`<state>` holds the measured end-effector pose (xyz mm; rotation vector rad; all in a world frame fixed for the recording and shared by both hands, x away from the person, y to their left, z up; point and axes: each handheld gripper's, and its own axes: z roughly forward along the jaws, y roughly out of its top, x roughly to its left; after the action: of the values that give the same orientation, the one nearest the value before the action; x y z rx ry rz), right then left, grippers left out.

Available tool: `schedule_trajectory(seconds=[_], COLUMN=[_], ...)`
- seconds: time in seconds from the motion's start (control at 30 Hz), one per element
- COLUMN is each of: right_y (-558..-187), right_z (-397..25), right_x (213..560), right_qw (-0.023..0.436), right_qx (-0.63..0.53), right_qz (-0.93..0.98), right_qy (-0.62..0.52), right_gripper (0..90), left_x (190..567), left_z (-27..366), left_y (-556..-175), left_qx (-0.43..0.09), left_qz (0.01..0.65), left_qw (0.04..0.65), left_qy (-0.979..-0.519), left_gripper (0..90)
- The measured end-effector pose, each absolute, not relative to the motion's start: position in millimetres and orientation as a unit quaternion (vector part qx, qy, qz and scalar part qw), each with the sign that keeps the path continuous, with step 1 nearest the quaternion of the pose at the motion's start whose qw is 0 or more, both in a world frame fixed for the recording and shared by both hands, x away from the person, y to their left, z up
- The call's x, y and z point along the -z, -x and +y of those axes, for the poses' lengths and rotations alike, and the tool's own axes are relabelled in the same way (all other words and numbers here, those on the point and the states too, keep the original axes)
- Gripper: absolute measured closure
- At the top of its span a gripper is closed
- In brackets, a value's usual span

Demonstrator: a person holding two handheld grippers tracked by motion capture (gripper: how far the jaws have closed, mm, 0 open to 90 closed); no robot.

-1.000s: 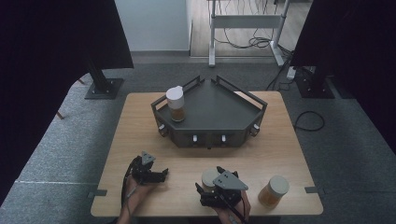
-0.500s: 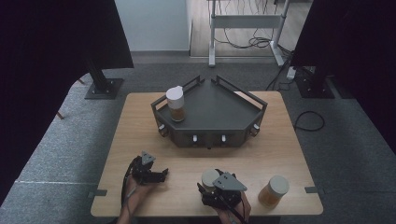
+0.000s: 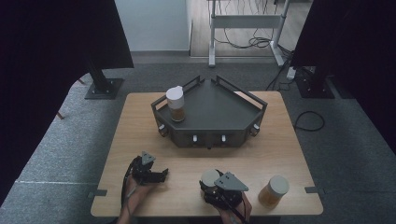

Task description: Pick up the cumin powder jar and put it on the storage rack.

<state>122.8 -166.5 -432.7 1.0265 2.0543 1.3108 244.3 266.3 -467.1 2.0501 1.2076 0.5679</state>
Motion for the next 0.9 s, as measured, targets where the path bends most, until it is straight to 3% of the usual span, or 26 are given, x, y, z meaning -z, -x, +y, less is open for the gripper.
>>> schedule_trajectory(seconds=[0.9], right_y=[-117], right_z=[-171], right_x=[410], right_qw=[0.268], right_qx=[-0.502], right_qz=[0.737], right_qy=[-0.363], right_gripper=[33.2], left_x=[467], left_z=[266], left_y=[-244], left_qx=[-0.218], left_qz=[0.464], left_qw=[0.341], left_qy=[-0.788], left_gripper=[3.9])
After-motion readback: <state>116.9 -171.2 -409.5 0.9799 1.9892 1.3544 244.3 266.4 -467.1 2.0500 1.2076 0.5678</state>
